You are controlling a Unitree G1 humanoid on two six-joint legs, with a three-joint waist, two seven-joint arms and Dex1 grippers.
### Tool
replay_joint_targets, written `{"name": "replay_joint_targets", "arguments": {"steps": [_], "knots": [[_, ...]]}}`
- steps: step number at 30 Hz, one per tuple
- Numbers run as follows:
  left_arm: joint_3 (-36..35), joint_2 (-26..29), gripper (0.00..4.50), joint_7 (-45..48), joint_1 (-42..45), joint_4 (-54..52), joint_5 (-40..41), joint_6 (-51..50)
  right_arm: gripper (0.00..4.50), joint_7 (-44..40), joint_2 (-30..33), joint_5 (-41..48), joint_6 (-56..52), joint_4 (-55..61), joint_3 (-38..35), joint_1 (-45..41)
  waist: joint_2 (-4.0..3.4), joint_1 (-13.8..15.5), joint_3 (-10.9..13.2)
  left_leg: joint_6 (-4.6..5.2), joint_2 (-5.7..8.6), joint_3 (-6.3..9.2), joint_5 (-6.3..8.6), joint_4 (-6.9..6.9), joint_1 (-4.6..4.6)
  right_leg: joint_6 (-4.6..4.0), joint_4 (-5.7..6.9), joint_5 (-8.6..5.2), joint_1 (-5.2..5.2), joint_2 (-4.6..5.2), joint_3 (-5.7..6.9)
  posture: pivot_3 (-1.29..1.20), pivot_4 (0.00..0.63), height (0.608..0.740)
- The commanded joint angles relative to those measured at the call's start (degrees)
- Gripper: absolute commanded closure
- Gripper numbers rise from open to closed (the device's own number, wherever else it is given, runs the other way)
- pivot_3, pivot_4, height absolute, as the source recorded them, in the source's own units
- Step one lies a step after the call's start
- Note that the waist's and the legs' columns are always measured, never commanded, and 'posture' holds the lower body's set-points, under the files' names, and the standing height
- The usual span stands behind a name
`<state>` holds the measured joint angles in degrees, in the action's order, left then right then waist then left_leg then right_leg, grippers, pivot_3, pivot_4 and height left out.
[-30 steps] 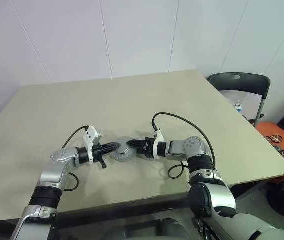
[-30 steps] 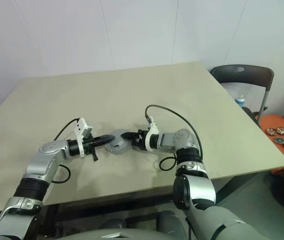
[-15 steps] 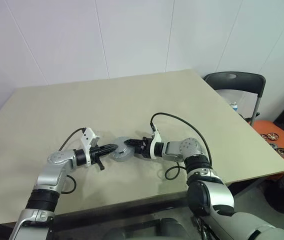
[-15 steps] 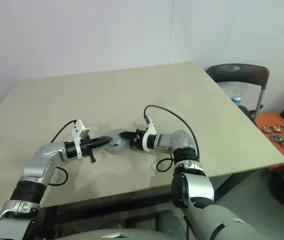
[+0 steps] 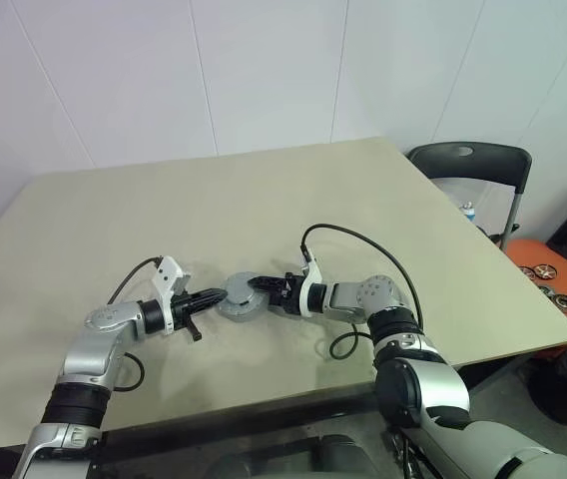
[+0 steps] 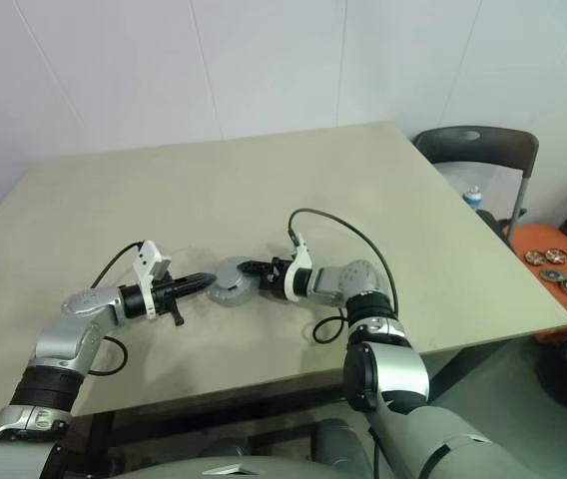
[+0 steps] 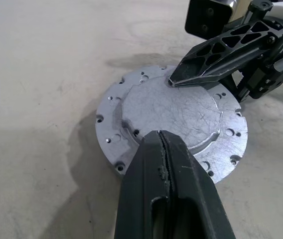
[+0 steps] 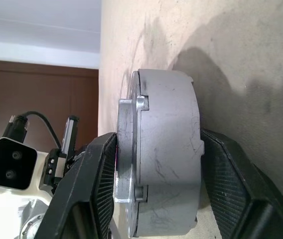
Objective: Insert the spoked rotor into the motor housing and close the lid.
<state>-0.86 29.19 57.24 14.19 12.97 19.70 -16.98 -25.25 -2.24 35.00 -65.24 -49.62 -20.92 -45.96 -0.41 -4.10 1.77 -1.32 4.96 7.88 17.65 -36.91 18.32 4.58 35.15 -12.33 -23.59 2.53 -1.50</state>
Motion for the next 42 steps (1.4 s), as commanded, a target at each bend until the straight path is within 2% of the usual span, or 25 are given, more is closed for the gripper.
{"name": "replay_joint_targets", "arguments": {"steps": [1,7,11,16,18,23,42], "knots": [[-1.34,0.73,4.5,-0.26,0.16,-2.32,0.67,0.37,2.3,2.07,-0.4,-2.32,0.07,-2.89,1.62,0.37,-0.01,0.0,0.01,0.0,0.0,0.0,0.0,0.01,0.0,0.0,0.0,0.0,-0.01,0.0,0.0,0.0,0.0,0.74],[-3.31,0.84,4.5,-1.27,-0.85,-4.45,2.34,-0.72,2.3,3.21,-0.12,-0.82,3.18,-6.74,-2.41,-1.23,-0.03,-0.01,0.03,0.0,-0.01,0.0,0.0,0.02,-0.01,0.01,0.01,-0.01,0.01,0.0,0.0,0.0,0.0,0.74],[-7.44,0.68,4.5,-4.71,-1.93,-8.63,5.88,-3.95,2.3,-0.48,-0.63,4.14,3.47,-6.18,-7.05,-3.87,-0.05,0.01,0.12,0.0,-0.01,0.01,0.0,0.01,0.05,0.01,0.0,-0.01,-0.04,0.0,0.0,0.0,0.0,0.74],[-11.41,0.75,4.5,-7.8,-3.58,-12.4,9.29,-7.52,2.3,-1.34,-1.37,7.87,4.79,-5.81,-11.43,-5.48,0.03,0.15,0.26,0.0,0.01,0.01,0.0,-0.01,0.52,-0.16,0.01,0.11,-0.48,0.02,0.0,0.0,0.0,0.74],[-12.21,1.05,4.5,-8.25,-4.22,-12.98,9.76,-8.15,2.3,-1.31,-1.68,8.11,5.31,-5.94,-11.87,-5.51,0.04,0.15,0.25,-0.02,0.07,0.01,-0.02,-0.1,1.08,-0.21,0.06,0.15,-1.04,0.07,-0.02,0.0,0.0,0.74],[-13.94,1.09,4.5,-9.64,-5.27,-12.89,10.33,-8.83,2.3,-0.81,-2.35,8.72,6.77,-6.17,-12.53,-5.56,0.05,0.22,0.25,0.05,0.12,0.0,0.03,0.02,1.25,-0.23,0.02,0.16,-1.23,0.15,-0.05,0.0,0.0,0.74],[-13.7,0.57,4.5,-11.68,-7.5,-12.35,10.0,-7.89,2.3,2.9,-1.35,6.54,12.09,-10.56,-11.64,-5.04,0.05,0.14,0.25,0.05,0.12,-0.02,0.03,0.02,1.17,-0.23,0.06,0.16,-1.17,0.14,-0.06,0.0,0.0,0.74]]}}
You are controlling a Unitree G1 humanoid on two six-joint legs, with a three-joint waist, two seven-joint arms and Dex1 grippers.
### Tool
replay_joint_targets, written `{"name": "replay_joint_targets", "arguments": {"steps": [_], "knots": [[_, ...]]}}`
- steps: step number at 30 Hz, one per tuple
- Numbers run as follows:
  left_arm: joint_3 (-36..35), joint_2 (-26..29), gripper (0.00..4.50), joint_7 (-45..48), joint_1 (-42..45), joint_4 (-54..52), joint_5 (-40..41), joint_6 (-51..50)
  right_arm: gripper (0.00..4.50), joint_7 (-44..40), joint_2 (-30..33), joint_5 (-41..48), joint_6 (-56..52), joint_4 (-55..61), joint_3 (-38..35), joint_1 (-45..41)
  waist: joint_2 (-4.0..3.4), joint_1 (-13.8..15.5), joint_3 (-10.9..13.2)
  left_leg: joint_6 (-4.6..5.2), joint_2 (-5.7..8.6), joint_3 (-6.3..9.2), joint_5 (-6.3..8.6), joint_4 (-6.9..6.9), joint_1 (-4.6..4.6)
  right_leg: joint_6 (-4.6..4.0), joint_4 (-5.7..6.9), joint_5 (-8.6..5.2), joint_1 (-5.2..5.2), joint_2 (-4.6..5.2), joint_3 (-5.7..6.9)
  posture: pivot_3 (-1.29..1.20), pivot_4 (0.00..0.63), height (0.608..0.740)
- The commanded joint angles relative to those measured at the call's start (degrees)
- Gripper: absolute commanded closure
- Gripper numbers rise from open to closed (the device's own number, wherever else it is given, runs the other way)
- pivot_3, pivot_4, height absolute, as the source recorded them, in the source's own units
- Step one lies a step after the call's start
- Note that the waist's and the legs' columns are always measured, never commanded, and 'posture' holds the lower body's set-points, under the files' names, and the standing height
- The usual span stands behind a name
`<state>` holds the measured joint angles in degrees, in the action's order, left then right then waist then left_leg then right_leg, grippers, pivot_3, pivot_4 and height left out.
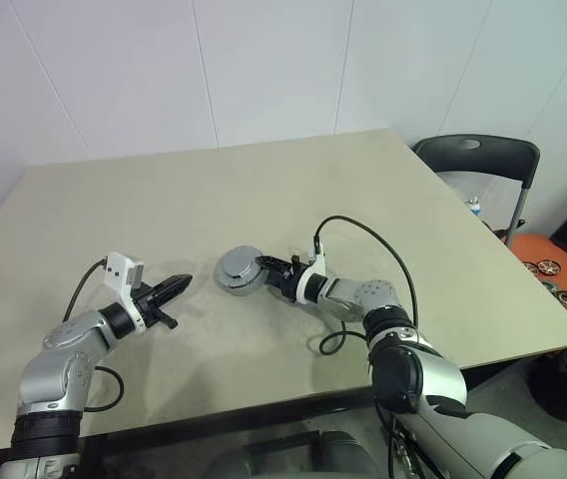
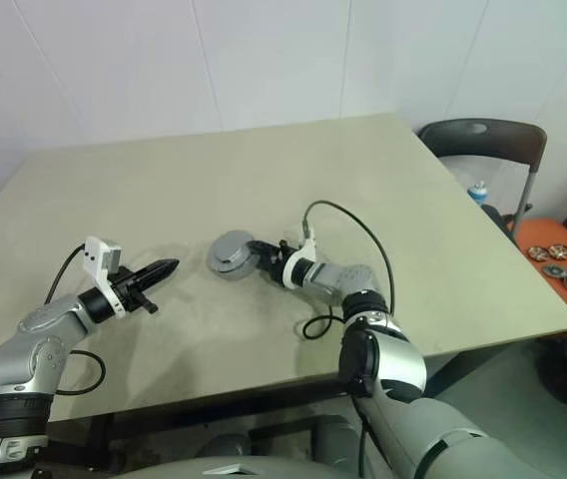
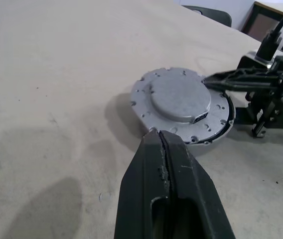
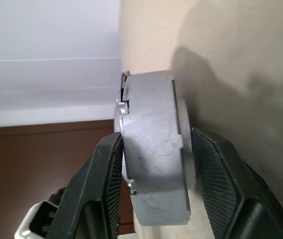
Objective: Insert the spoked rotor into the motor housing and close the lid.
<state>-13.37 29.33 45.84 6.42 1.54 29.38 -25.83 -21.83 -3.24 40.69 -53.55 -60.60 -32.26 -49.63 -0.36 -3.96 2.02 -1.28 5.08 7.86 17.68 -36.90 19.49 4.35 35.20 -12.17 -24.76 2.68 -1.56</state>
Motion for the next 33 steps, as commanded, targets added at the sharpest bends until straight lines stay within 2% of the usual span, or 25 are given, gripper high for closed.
{"name": "replay_joint_targets", "arguments": {"steps": [1,10,14,19,22,25,26,29,31,33], "knots": [[-1.15,0.42,4.5,-0.31,0.24,-0.98,0.33,0.95,2.3,-0.53,-0.41,0.93,0.57,0.29,-0.38,-1.41,0.0,0.0,0.0,0.0,0.0,0.0,0.0,0.0,0.0,0.0,0.0,0.0,0.0,0.0,0.0,0.0,0.0,0.74],[-1.17,0.82,4.5,-0.57,0.1,-1.77,0.38,0.7,2.3,-0.49,1.15,-1.65,3.45,-1.27,1.53,-1.31,0.01,0.0,-0.02,0.0,0.0,0.0,0.0,-0.05,-0.06,0.0,0.05,0.0,0.05,-0.01,0.0,0.0,0.0,0.74],[-1.28,1.39,4.5,0.81,-0.25,-2.66,1.59,-0.49,2.3,-10.17,6.62,-4.2,3.27,2.65,6.51,-1.22,0.02,0.58,-0.02,0.01,0.05,0.01,0.0,-0.16,-0.12,0.0,0.05,0.01,0.2,0.02,0.04,0.0,0.0,0.74],[-0.79,1.14,4.5,0.21,-0.11,-2.75,1.63,-0.24,2.3,-25.62,14.33,-8.76,4.03,10.52,16.79,1.33,0.01,1.48,-0.01,0.09,0.13,0.0,0.04,-0.22,-0.07,0.01,-0.02,0.0,0.21,0.02,0.06,0.0,0.0,0.74],[-0.59,0.91,4.5,0.0,0.04,-2.83,1.7,-0.05,2.3,-29.85,17.34,-11.39,6.41,12.86,20.45,2.76,0.02,1.25,-0.02,0.09,0.02,-0.02,0.05,-0.16,-0.11,0.01,-0.02,0.0,0.19,0.0,0.04,0.0,0.0,0.74],[-0.56,0.8,4.5,-0.17,0.02,-2.84,1.72,0.07,2.3,-29.99,17.1,-12.77,8.62,15.8,22.33,4.09,0.02,1.28,-0.02,0.07,-0.02,-0.03,0.04,-0.15,-0.12,0.0,0.03,0.0,0.17,-0.02,0.03,0.0,0.0,0.74],[-0.53,0.81,4.5,-0.18,-0.06,-2.85,1.67,0.14,2.3,-28.89,16.3,-14.05,10.61,17.5,23.56,4.86,0.02,1.33,-0.02,0.05,-0.02,-0.04,0.03,-0.16,-0.12,0.0,0.05,0.0,0.17,-0.02,0.03,0.0,0.0,0.74],[-0.49,0.92,4.5,-0.18,0.0,-2.86,1.69,0.04,2.3,-20.66,12.17,-28.67,32.8,26.42,36.05,10.81,0.04,1.43,-0.03,0.03,-0.02,-0.04,0.02,-0.18,-0.13,0.0,0.09,0.01,0.15,-0.02,0.02,0.0,0.0,0.74],[-0.52,1.07,4.5,-0.05,0.12,-2.8,1.77,-0.01,2.3,-22.12,10.01,-32.02,41.35,32.59,41.27,14.03,0.03,1.42,-0.02,0.01,-0.01,-0.04,0.02,-0.16,-0.1,0.01,0.1,0.0,0.11,-0.02,0.01,0.0,0.0,0.74],[-0.68,1.18,4.5,0.19,0.17,-2.9,1.94,0.14,2.3,-25.65,9.21,-31.58,41.95,35.58,43.48,14.46,0.03,1.35,-0.01,0.0,-0.01,-0.07,0.01,-0.14,-0.08,0.01,0.1,0.0,0.06,-0.02,0.0,0.0,0.0,0.74]]}}
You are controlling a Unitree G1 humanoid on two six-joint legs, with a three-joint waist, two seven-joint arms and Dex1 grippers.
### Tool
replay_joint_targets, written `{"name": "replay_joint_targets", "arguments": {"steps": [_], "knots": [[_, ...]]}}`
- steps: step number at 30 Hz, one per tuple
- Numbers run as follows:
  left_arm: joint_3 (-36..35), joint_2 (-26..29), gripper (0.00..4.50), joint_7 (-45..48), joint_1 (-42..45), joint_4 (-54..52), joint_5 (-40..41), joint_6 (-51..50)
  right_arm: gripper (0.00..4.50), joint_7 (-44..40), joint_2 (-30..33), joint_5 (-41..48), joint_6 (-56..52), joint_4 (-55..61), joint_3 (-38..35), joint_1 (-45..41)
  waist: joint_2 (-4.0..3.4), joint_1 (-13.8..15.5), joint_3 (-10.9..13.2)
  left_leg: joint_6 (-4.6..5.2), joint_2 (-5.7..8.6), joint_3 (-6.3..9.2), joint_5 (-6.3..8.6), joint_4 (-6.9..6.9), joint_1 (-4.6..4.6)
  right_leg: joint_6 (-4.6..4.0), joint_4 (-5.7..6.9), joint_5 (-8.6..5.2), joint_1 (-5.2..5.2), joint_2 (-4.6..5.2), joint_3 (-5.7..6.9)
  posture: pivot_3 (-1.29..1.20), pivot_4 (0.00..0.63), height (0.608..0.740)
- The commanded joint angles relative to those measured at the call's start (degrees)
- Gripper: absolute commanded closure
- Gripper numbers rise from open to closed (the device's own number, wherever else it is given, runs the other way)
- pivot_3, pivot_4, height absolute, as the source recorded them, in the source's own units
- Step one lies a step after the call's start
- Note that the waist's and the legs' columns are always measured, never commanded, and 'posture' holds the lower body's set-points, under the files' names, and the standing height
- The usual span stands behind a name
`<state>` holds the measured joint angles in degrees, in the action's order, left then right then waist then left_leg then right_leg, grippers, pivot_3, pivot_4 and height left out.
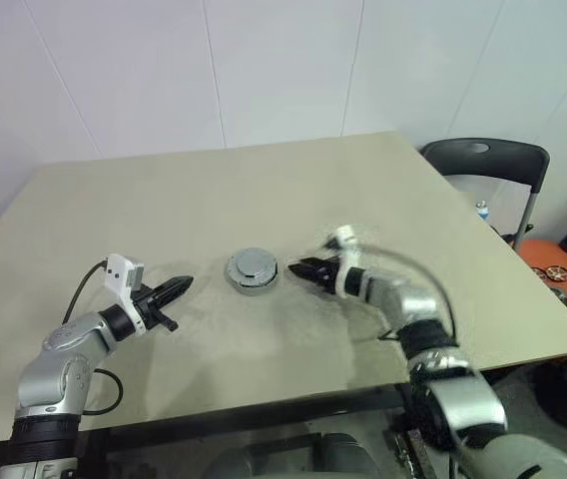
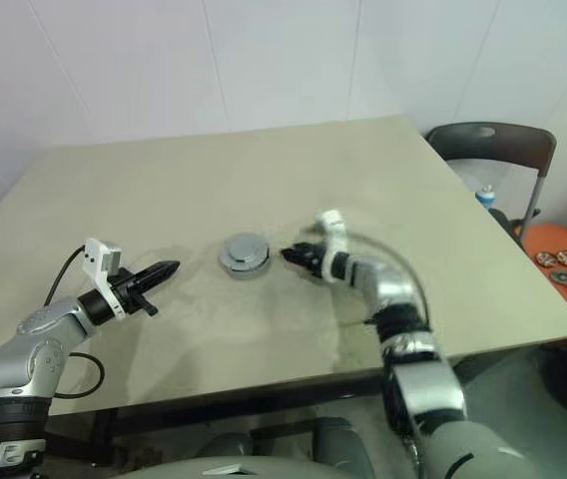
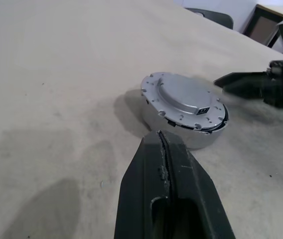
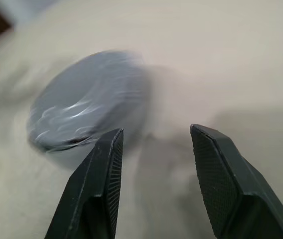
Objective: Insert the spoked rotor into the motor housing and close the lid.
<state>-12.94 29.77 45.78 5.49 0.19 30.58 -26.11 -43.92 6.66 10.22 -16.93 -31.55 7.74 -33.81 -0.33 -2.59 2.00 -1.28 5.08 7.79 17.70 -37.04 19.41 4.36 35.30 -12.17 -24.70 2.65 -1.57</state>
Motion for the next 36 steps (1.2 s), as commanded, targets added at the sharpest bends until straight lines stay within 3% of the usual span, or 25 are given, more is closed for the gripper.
{"name": "replay_joint_targets", "arguments": {"steps": [1,8,12,22,29,36], "knots": [[-1.2,0.76,4.5,0.3,1.08,-1.7,0.85,0.46,2.3,-5.49,-0.7,-0.76,5.15,6.85,4.13,-1.9,0.02,0.08,0.0,0.0,0.01,-0.02,0.0,-0.02,0.0,0.0,0.01,0.0,-0.01,0.0,-0.02,0.0,0.0,0.74],[-1.91,0.31,4.5,-0.2,-0.71,-3.13,1.34,0.8,2.3,-9.63,1.16,2.7,2.68,-1.97,-0.27,-11.3,0.06,0.88,-0.02,-0.02,0.1,0.03,-0.02,-0.13,-0.08,0.0,0.01,0.02,0.15,-0.03,0.07,0.0,0.0,0.74],[-2.19,-0.29,4.5,-0.85,-2.15,-3.93,1.27,1.32,2.3,-7.85,1.53,0.84,7.1,-8.31,-1.59,-14.64,0.05,1.21,-0.02,-0.03,0.04,0.03,-0.03,-0.01,-0.07,-0.01,-0.01,0.02,0.07,-0.01,0.06,0.0,0.0,0.74],[-2.2,-0.16,4.5,-1.3,-1.82,-4.1,1.71,1.2,2.3,-11.67,-2.12,-6.05,20.67,-17.05,4.08,-17.57,0.06,1.38,-0.02,-0.04,0.04,-0.02,-0.03,-0.04,-0.06,-0.01,0.04,0.02,0.04,-0.02,0.01,0.0,0.0,0.74],[-2.76,-0.57,4.5,-2.16,-4.26,-7.33,2.46,0.82,0.02,-9.1,-3.46,-10.06,27.41,-32.48,3.7,-27.34,0.05,1.39,-0.02,-0.07,0.06,-0.02,-0.05,-0.04,-0.07,-0.05,0.08,0.04,0.03,-0.08,0.01,0.0,0.0,0.74],[-4.52,-0.62,4.5,-4.0,-8.01,-10.64,3.78,0.66,0.02,-12.7,-3.18,-12.59,25.96,-40.0,3.54,-30.45,0.04,1.35,-0.02,-0.07,0.06,-0.02,-0.05,0.0,-0.06,-0.05,0.07,0.04,0.01,-0.06,-0.01,0.0,0.0,0.74]]}}
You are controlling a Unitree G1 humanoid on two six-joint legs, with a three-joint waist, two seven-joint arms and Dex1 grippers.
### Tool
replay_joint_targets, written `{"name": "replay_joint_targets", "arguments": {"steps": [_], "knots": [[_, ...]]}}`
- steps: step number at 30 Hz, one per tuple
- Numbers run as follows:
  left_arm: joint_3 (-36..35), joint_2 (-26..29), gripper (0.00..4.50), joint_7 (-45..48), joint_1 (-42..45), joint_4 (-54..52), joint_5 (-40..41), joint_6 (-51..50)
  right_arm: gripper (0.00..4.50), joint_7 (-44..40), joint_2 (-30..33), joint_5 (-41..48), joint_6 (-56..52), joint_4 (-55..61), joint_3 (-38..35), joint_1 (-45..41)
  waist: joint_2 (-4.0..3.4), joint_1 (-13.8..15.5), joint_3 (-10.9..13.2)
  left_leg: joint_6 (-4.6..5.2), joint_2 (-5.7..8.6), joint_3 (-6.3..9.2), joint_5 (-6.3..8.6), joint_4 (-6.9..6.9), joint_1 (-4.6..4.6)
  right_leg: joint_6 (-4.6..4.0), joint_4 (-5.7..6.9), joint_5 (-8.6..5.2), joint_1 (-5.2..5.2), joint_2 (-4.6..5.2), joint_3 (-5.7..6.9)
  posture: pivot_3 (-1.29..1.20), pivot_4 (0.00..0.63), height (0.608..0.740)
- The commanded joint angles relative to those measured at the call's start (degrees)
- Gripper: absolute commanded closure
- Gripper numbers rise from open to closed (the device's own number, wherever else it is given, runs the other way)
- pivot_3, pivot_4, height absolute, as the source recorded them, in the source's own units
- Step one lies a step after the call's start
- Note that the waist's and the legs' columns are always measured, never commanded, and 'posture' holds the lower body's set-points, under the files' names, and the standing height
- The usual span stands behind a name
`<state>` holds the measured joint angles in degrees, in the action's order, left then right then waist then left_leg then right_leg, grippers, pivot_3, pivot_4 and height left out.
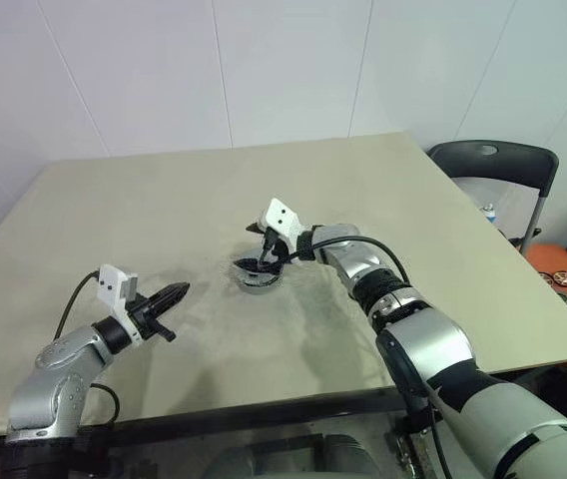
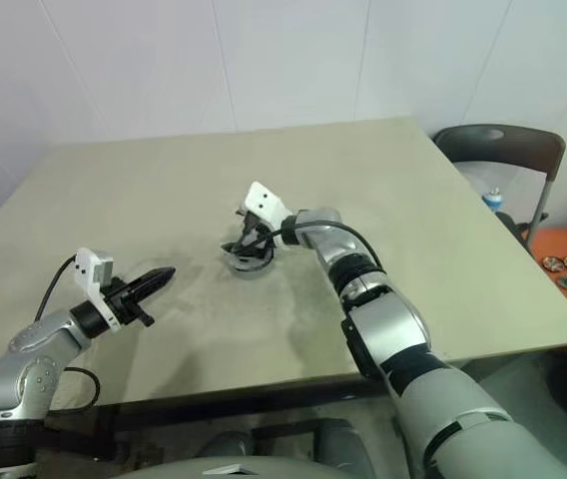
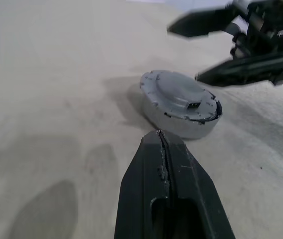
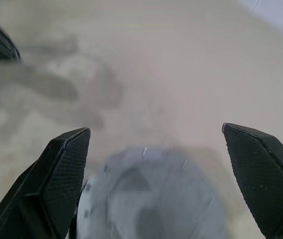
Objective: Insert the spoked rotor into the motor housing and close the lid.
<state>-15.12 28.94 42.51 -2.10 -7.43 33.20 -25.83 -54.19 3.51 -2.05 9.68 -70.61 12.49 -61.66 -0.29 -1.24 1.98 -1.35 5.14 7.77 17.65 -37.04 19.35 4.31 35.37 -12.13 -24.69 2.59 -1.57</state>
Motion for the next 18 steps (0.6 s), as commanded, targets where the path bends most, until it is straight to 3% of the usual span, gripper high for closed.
{"name": "replay_joint_targets", "arguments": {"steps": [1,18], "knots": [[-2.6,0.23,4.5,-0.93,-0.9,-3.38,1.36,0.38,0.02,-3.25,0.08,-0.82,-0.37,-1.29,-0.93,-2.59,0.0,0.01,0.0,0.0,0.0,0.0,0.0,0.0,0.0,0.0,0.01,0.0,0.0,0.0,0.0,0.0,0.0,0.74],[-3.07,-0.19,4.5,-3.2,-2.95,-5.25,1.69,0.77,0.02,2.58,-1.08,-4.56,1.31,-3.23,-1.36,-1.63,0.0,0.0,0.0,-0.03,0.0,0.0,-0.02,-0.03,-0.03,-0.01,0.1,0.0,0.01,-0.02,0.0,0.0,0.0,0.74]]}}
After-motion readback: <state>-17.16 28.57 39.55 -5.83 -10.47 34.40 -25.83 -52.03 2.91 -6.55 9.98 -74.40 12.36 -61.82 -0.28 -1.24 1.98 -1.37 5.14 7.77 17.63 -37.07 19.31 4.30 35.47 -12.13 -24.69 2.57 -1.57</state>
